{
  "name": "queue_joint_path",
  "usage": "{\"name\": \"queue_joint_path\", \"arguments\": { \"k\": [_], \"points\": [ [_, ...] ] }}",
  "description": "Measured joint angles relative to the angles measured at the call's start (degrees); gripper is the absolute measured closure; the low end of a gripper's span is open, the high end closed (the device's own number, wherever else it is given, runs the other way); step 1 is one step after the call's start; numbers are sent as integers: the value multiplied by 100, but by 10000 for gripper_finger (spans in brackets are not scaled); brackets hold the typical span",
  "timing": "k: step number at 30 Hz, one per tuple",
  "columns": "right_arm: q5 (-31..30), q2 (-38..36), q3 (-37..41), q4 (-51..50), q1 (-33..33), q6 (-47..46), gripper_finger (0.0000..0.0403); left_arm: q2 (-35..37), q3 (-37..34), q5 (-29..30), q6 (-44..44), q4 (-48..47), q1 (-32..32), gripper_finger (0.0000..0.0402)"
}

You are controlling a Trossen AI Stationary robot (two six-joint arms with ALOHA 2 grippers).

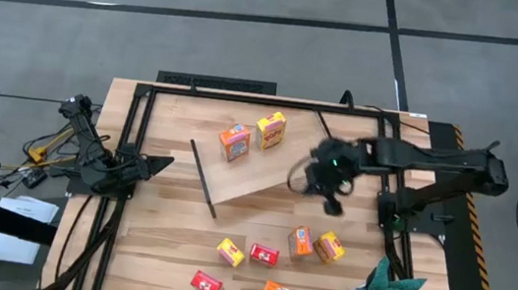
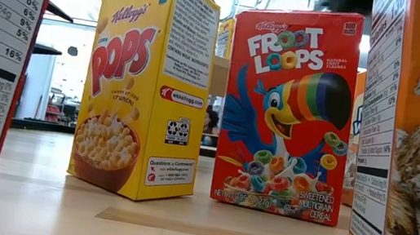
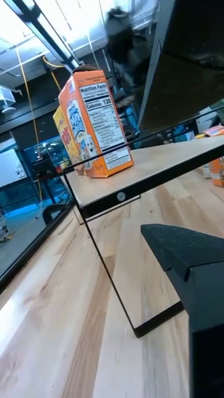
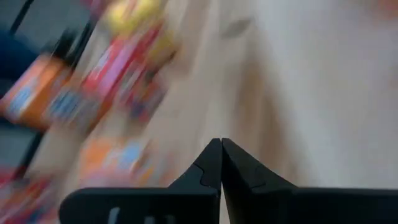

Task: Stack cereal on shelf
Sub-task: Put the right red cereal box on the shelf

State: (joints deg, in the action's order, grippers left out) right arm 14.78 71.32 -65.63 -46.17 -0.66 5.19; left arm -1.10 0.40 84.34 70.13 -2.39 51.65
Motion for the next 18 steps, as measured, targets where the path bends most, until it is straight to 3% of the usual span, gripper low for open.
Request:
{"name": "queue_joint_path", "arguments": {
  "k": [7, 11, 18],
  "points": [
    [-101, -458, 0, -1535, -1142, -1867, 366, 0, 0, 14, -24, 0, -1, 152],
    [212, -611, 0, -1786, -1987, -2628, 311, 0, 2, 17, -121, 2, 0, 152],
    [-47, -508, -2, -433, -3217, -3173, 184, 0, 1, 31, -196, 2, 0, 152]
  ]
}}
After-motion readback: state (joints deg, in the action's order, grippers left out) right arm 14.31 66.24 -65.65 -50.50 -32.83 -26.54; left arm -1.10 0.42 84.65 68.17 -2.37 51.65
